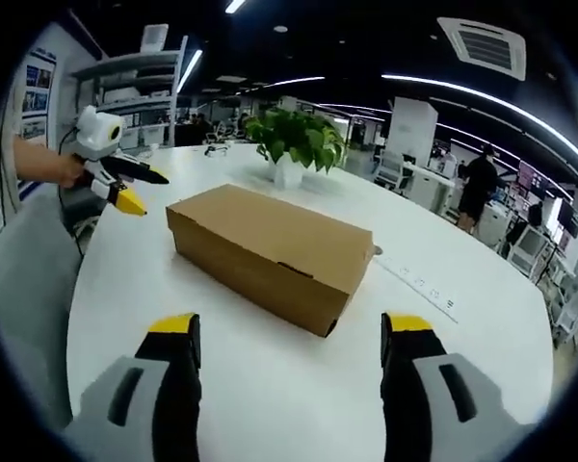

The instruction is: Operate the shoe box by opening the lid, removing the specified soft item, and placing it in the target area until the item is outside and the box remains undamaged.

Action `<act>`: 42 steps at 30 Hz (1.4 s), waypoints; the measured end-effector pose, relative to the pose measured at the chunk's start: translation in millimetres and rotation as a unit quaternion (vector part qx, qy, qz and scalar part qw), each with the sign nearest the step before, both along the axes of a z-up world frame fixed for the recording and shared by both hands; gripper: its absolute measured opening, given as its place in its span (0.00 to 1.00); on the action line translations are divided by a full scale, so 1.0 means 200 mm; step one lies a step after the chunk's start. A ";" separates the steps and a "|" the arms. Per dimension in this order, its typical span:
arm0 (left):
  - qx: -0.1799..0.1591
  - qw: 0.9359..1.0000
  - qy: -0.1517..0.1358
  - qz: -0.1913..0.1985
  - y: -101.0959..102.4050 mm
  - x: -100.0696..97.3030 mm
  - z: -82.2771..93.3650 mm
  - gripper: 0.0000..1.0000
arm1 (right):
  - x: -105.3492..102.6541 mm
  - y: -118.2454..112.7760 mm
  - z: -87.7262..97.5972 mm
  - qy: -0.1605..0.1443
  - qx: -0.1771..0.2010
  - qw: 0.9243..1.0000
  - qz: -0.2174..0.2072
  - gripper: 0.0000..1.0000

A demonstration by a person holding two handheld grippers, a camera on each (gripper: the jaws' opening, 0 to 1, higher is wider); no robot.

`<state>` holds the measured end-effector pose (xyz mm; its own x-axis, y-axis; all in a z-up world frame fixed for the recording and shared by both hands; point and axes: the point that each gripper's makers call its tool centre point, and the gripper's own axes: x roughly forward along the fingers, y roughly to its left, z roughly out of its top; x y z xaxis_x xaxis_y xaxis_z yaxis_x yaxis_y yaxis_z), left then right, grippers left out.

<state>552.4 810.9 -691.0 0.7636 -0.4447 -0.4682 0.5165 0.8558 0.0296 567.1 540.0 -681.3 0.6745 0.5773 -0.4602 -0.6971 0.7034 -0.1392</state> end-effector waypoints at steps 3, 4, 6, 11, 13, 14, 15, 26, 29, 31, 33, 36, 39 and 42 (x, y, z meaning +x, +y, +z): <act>0.000 1.000 -0.002 0.001 -0.02 0.00 -0.02 0.71 | 0.03 0.01 -0.01 -0.003 -0.006 1.000 0.009 0.69; 0.002 1.000 -0.003 0.000 -0.02 0.00 -0.02 0.69 | 0.05 0.02 -0.01 -0.003 -0.006 1.000 0.012 0.68; 0.005 1.000 -0.006 0.001 -0.03 0.01 -0.03 0.66 | 0.07 0.02 -0.02 -0.004 -0.008 1.000 0.015 0.66; -0.006 1.000 0.003 0.008 -0.06 0.03 -0.06 0.63 | 0.14 0.02 -0.07 0.005 -0.012 1.000 0.021 0.62; -0.006 1.000 0.007 0.010 -0.07 0.04 -0.08 0.62 | 0.16 0.02 -0.08 0.009 -0.011 1.000 0.021 0.60; -0.005 1.000 0.009 0.011 -0.08 0.04 -0.08 0.61 | 0.17 0.02 -0.08 0.010 -0.011 1.000 0.021 0.59; -0.004 1.000 0.010 0.011 -0.08 0.04 -0.09 0.60 | 0.18 0.02 -0.09 0.011 -0.012 1.000 0.022 0.59; 0.004 1.000 0.010 0.020 -0.11 0.11 -0.12 0.54 | 0.29 0.05 -0.12 0.025 -0.024 0.999 0.029 0.52; 0.003 1.000 0.015 0.026 -0.11 0.13 -0.14 0.52 | 0.31 0.07 -0.14 0.030 -0.029 0.999 0.035 0.51; 0.002 0.999 0.019 0.028 -0.11 0.13 -0.15 0.52 | 0.32 0.08 -0.15 0.033 -0.033 0.998 0.040 0.51; 0.000 0.999 0.021 0.032 -0.10 0.13 -0.16 0.51 | 0.34 0.09 -0.16 0.034 -0.039 0.998 0.045 0.50; -0.004 0.999 0.021 0.041 -0.10 0.14 -0.16 0.49 | 0.36 0.10 -0.18 0.038 -0.049 0.997 0.052 0.48; -0.008 0.999 0.026 0.043 -0.11 0.14 -0.17 0.48 | 0.38 0.11 -0.19 0.046 -0.053 0.996 0.060 0.48; -0.005 0.999 0.028 0.042 -0.12 0.14 -0.19 0.48 | 0.39 0.13 -0.20 0.046 -0.058 0.995 0.067 0.49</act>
